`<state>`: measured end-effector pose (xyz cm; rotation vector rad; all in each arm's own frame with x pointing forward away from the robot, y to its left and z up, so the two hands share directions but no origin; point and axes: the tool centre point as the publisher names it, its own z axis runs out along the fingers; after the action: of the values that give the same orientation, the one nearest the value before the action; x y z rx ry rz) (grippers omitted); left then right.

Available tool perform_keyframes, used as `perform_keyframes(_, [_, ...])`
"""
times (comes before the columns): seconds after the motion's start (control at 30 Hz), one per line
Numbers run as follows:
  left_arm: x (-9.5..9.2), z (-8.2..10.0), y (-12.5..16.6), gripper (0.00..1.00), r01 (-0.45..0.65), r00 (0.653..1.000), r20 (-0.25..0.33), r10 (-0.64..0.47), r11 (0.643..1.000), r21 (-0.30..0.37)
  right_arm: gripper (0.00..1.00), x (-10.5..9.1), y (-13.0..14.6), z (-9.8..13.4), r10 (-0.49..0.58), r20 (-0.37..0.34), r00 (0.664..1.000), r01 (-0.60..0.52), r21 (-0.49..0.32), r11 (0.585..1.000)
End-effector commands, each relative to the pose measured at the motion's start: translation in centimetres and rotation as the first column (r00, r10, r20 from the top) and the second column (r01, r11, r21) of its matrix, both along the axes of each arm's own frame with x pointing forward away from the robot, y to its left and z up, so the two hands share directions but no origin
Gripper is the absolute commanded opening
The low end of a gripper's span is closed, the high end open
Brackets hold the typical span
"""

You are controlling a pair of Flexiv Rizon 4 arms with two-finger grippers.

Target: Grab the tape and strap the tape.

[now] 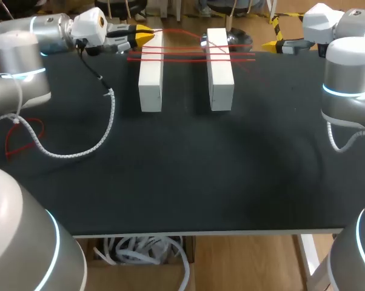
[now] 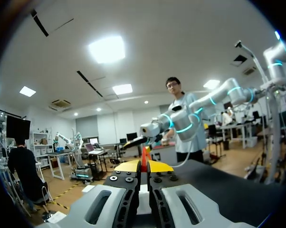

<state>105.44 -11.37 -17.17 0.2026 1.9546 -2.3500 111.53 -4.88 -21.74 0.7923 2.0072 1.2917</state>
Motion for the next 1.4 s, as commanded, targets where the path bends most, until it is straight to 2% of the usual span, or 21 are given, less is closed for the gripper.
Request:
perform_keyframes(0.03, [-1.3, 0.6, -0.8, 0.0, -0.082, 0.997, -0.011, 0.082, 0.997, 0.002, 1.0, -0.1, 0.0, 0.1, 0.001, -0.002, 1.0, -0.001, -0.001, 1.0])
perform_keyframes(0.4, [-2.5, 0.8, -1.3, 0.0, -0.109, 0.994, -0.014, 0.109, 0.994, -0.005, 1.0, -0.1, 0.0, 0.1, 0.001, -0.002, 1.0, -0.001, -0.001, 1.0])
perform_keyframes(0.47, [-2.5, 0.8, -1.2, 0.0, -0.092, 0.996, 0.001, 0.092, 0.995, -0.027, 1.0, -0.1, 0.0, 0.1, 0.001, -0.002, 1.0, -0.001, -0.001, 1.0])
perform_keyframes(1.0, [-2.5, 0.8, -1.2, 0.0, -0.092, 0.996, 0.001, 0.092, 0.995, -0.027, 1.0, -0.1, 0.0, 0.1, 0.001, -0.002, 1.0, -0.001, -0.001, 1.0])
perform_keyframes(1.03, [-2.5, 0.8, -1.2, 0.0, -0.092, 0.996, 0.001, 0.092, 0.995, -0.027, 1.0, -0.2, -0.2, 0.5, -0.039, -0.113, 0.993, 0.044, 0.041, 0.998])
perform_keyframes(1.1, [-2.5, 0.8, -1.2, 0.0, -0.092, 0.996, 0.001, 0.092, 0.995, -0.027, 1.0, -1.0, -0.7, 1.2, -0.07, -0.248, 0.966, 0.101, 0.115, 0.988])
perform_keyframes(1.13, [-2.5, 0.8, -1.2, 0.0, -0.092, 0.996, 0.001, 0.092, 0.995, -0.027, 1.0, -1.3, -1.2, 1.4, -0.084, -0.336, 0.938, 0.14, 0.148, 0.979])
perform_keyframes(1.2, [-2.5, 0.8, -1.2, 0.0, -0.092, 0.996, 0.001, 0.092, 0.995, -0.027, 1.0, -2.1, -1.9, 1.9, -0.104, -0.466, 0.879, 0.22, 0.203, 0.954])
perform_keyframes(1.33, [-2.5, 0.8, -1.2, 0.0, -0.092, 0.996, 0.001, 0.092, 0.995, -0.027, 1.0, -3.7, -3.4, 2.6, -0.093, -0.662, 0.744, 0.345, 0.261, 0.902])
perform_keyframes(1.4, [-2.5, 0.8, -1.2, 0.0, -0.092, 0.996, 0.001, 0.092, 0.995, -0.027, 1.0, -4.5, -3.9, 2.9, -0.086, -0.703, 0.706, 0.389, 0.283, 0.877])
